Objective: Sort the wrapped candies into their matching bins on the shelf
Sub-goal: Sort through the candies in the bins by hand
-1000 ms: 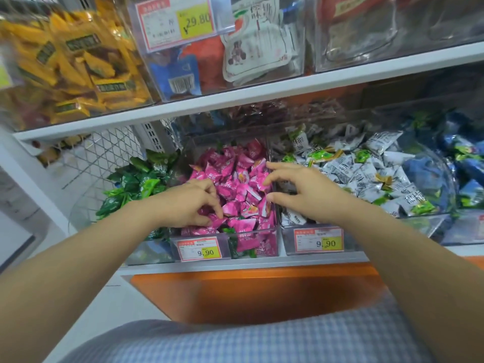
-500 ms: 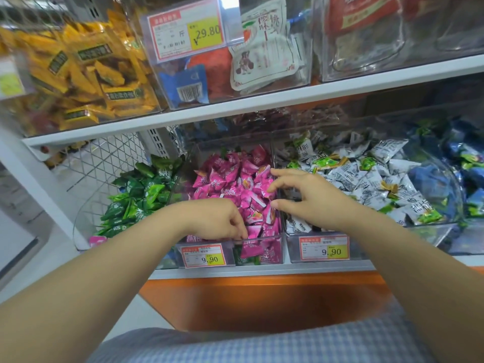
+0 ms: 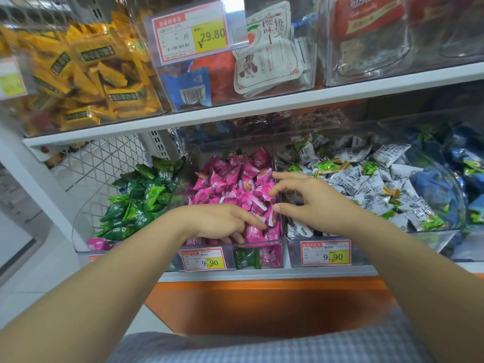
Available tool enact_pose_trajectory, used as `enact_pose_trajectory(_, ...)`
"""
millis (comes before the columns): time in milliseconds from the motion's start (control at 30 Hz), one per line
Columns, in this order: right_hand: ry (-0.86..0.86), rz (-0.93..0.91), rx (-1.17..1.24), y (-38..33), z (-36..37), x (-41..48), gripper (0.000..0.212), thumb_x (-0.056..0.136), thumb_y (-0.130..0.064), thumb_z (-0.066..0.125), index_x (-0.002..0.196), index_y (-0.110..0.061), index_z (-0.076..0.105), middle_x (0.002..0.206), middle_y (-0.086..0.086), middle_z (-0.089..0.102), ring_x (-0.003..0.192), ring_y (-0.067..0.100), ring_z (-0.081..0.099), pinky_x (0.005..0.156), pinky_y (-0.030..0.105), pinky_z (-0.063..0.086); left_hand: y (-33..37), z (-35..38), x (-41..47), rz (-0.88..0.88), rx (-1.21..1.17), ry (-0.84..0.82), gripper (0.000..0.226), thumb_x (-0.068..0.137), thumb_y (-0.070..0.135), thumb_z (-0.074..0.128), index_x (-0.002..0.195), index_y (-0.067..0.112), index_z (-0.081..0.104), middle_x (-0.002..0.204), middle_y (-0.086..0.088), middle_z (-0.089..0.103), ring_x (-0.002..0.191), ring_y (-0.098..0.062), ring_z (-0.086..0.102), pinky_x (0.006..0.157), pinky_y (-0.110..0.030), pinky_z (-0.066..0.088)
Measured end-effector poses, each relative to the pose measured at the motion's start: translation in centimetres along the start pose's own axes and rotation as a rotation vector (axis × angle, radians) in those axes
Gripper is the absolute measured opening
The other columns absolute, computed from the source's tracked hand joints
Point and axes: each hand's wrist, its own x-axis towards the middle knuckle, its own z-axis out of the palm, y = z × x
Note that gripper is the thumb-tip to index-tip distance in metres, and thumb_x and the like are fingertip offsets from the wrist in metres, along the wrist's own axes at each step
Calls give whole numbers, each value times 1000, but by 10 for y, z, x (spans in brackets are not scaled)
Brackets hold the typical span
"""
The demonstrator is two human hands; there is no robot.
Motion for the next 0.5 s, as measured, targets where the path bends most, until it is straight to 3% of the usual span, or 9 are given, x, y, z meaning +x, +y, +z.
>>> enact_pose_trajectory(67,-11,3,-7,0,0,0,25,89,-31,63,113,-27,63,149,-13,33,133,6,35,103,20,26,-9,-9,-6,35,-55,100,48,97,3,37,118,43,55,90,23,53,95,-10,62,88,-29,50)
enact_pose_trajectory(167,-14,12,6,0,-1,0,24,89,-30,63,113,-27,63,149,-13,33,132,6,36,101,17,25,-22,-22,-8,72,-125,360,46,96,8,44,120,45,53,65,16,57,69,-17,50,63,-31,40)
enact_pose_trajectory(267,-15,14,4,0,-2,0,24,89,-30,63,112,-27,63,149,-13,33,128,5,39,97,15,27,-25,-21,-2,69,-22,515,46,97,7,40,130,38,50,83,0,55,45,-12,40,42,-19,33)
enact_pose_trajectory(333,-16,17,3,-1,-1,0,24,89,-30,63,112,-27,63,149,-14,33,127,4,39,96,14,26,-28,-16,7,42,96,507,47,98,10,40,137,36,45,123,-9,47,60,-13,53,50,-19,42)
enact_pose_trajectory(400,-12,18,6,-1,-1,0,24,89,-30,63,112,-28,62,149,-14,32,130,4,37,97,14,24,-29,-10,10,-15,148,469,44,100,17,42,140,34,42,146,-8,28,83,-13,56,73,-21,45)
enact_pose_trajectory(500,-10,13,7,-1,-1,-1,24,89,-30,62,113,-27,62,150,-13,32,134,6,34,100,15,24,-30,-4,9,28,203,609,32,96,23,53,127,28,57,132,-3,38,89,-10,54,92,-23,42)
